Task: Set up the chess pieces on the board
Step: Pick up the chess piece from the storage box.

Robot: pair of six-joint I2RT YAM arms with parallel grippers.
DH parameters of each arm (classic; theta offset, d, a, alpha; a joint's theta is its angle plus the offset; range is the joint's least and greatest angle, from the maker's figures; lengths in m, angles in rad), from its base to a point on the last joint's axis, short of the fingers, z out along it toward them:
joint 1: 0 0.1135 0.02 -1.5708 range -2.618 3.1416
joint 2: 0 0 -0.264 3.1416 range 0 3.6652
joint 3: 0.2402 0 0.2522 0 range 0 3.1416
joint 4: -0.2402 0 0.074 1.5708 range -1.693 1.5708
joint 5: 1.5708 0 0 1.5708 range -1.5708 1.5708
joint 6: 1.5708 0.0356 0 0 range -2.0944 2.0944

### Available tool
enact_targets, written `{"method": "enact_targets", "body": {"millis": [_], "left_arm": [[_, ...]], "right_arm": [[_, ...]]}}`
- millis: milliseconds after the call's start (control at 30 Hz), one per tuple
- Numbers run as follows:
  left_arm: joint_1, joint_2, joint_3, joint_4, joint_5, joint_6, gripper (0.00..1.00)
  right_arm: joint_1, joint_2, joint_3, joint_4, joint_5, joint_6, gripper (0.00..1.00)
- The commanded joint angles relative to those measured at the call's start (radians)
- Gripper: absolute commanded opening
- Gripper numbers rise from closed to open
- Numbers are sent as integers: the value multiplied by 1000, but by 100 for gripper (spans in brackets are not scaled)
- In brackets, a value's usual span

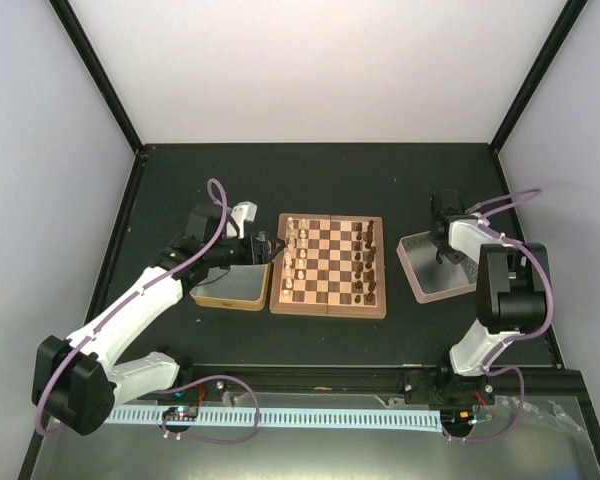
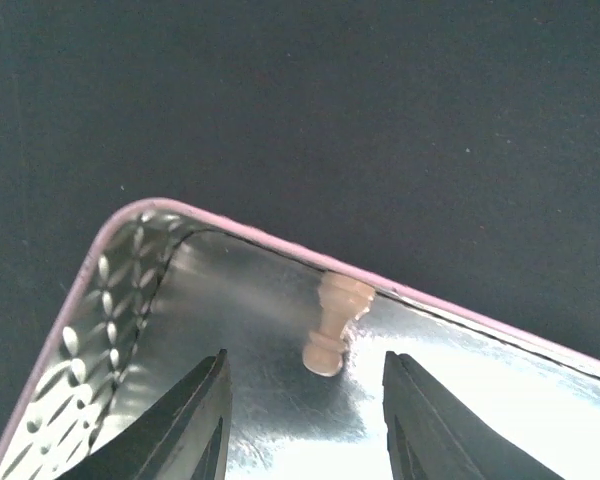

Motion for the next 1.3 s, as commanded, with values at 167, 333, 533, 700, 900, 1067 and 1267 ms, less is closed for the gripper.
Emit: {"method": "enact_targets", "body": {"millis": [167,333,533,700,900,1067,1267], "left_arm": [[2,4,58,-7,0,31,73],[2,8,66,-17,1,28,73],[2,16,79,-28,0,27,73],[3,26,92,-35,1,27,73],[3,38,99,-35,2,27,73],[3,43,103,-34,4,25,73],[3,43,99,-32,10,20,73]], "right_arm": [[-17,69,100,-80,46,88,40],[-37,83,94,-95,-18,107,37],[-60,109,103,-105,-68,102,35],[-95,118,101,-117,-90,95,30],[-114,126,110,-114,-102,75,16],[-114,110,101,-96,-150,24,1],[-111,-44,14,-68,-264,-45,1]]}}
